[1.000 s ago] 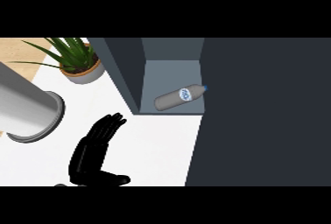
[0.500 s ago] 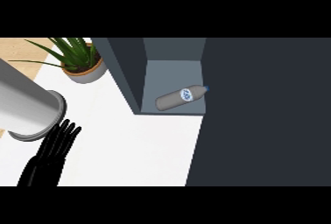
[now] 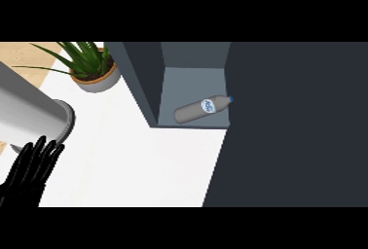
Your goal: Pick up the bottled water, place it into the cabinet and close the cabinet
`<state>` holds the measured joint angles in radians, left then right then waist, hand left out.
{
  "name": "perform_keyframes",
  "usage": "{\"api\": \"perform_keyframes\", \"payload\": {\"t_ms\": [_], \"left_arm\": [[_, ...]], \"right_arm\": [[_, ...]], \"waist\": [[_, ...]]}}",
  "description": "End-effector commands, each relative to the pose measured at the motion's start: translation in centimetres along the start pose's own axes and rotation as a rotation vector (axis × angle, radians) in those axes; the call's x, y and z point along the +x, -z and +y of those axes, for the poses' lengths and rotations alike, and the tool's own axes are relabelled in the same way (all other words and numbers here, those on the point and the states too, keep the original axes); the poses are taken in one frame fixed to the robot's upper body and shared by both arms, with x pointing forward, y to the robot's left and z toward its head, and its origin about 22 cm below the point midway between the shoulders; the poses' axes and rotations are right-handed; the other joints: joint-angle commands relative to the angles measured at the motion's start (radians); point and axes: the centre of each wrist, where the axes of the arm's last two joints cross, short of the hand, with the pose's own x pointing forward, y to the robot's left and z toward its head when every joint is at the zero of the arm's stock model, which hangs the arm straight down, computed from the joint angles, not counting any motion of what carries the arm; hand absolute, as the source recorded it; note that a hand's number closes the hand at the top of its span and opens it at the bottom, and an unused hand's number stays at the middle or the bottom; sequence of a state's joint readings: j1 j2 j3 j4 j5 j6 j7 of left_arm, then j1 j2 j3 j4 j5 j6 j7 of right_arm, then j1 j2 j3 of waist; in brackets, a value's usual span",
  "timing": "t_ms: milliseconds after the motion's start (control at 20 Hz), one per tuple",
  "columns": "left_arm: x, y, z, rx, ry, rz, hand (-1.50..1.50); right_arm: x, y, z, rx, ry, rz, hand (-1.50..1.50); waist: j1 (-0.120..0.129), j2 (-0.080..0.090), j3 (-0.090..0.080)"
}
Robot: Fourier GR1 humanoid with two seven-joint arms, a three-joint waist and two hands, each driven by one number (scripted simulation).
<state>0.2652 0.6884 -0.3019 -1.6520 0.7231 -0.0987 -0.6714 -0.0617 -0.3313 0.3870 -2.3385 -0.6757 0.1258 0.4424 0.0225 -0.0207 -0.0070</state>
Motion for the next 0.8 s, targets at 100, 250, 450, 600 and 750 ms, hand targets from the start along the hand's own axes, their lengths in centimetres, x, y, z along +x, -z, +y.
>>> {"api": "perform_keyframes", "payload": {"t_ms": [100, 250, 450, 600, 750], "left_arm": [[2.5, 0.3, 1.5, -0.009, 0.018, 0.007, -1.50], [3.1, 0.4, 0.5, -0.037, -0.007, 0.008, -1.50], [4.1, 0.2, 0.9, -0.037, 0.004, -0.002, -1.50], [6.4, 0.5, 2.4, -0.053, -0.011, -0.010, -1.50], [6.5, 1.3, 1.4, -0.055, -0.017, -0.007, -1.50]], "right_arm": [[1.9, 3.3, 4.2, 0.000, -0.178, -0.064, 1.50], [0.8, 7.0, 6.5, 0.024, -0.174, -0.047, 1.50], [-0.6, 11.4, 9.4, -0.022, -0.186, -0.027, 1.50], [-0.8, 13.6, 9.9, -0.093, -0.157, -0.041, 1.50], [-1.3, 16.4, 10.1, -0.130, -0.113, -0.006, 1.50]], "waist": [[0.002, -0.001, -0.002], [0.013, 0.001, 0.000], [0.018, 0.007, 0.002], [0.037, 0.011, 0.004], [0.034, 0.019, 0.005]]}}
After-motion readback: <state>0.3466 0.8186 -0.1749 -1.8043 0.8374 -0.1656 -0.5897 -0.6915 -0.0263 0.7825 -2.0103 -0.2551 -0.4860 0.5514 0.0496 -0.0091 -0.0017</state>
